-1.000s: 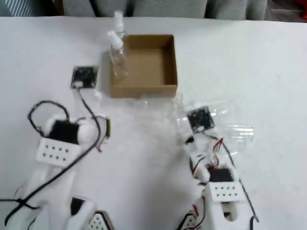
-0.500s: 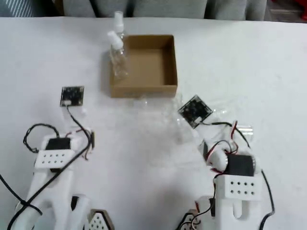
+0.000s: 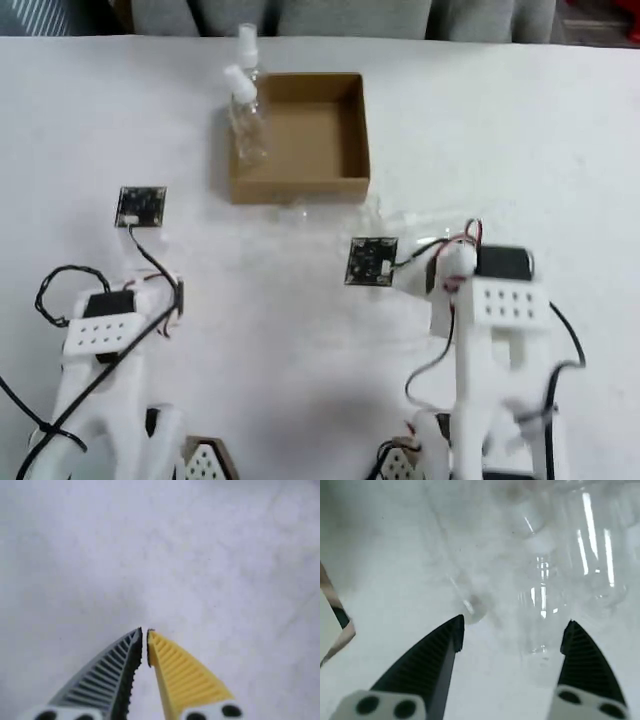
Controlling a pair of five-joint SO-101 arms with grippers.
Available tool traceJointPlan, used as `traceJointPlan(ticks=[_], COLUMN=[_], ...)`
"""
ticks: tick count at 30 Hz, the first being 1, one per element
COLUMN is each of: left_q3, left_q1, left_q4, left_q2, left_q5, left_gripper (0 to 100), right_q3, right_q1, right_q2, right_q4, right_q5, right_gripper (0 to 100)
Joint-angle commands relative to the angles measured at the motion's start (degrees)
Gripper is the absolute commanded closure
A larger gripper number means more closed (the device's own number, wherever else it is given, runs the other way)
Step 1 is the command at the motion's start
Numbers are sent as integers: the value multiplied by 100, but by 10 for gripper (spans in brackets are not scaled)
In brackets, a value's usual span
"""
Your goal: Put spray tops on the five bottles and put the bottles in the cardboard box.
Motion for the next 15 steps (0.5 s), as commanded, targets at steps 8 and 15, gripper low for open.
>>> traceJointPlan(ticks=[8,15], left_q3=[-62,-62], left_q1=[-66,-57], left_q4=[-176,-185], left_q2=[-4,4], left_q5=[-44,-44], left_gripper=[973,973], right_q3=[-1248,-1407], right_q1=[224,453], right_q2=[2070,2985], right_q4=[13,-233], right_q5=[1169,1468], right_gripper=[715,715])
